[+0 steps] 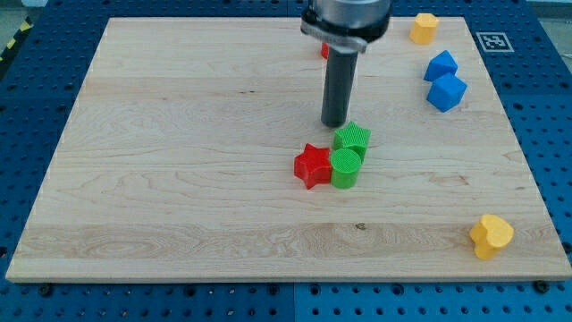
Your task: Push the red circle to the top of the red star
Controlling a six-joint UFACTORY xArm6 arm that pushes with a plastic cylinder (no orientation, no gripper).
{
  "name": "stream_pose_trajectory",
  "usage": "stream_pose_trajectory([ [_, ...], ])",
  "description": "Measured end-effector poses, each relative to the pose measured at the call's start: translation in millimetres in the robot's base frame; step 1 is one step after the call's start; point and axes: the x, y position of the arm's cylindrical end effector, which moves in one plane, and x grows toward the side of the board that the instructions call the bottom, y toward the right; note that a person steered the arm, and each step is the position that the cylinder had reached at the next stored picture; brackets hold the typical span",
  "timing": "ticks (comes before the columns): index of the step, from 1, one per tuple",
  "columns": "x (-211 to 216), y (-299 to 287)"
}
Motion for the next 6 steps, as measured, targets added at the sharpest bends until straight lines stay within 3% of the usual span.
stream_pose_trajectory([
  [1, -70.8, 2.0],
  [2, -99.5, 31.7],
  [3, -100.7, 66.2],
  [5, -167.3, 74.9],
  [6, -167.4, 73.7],
])
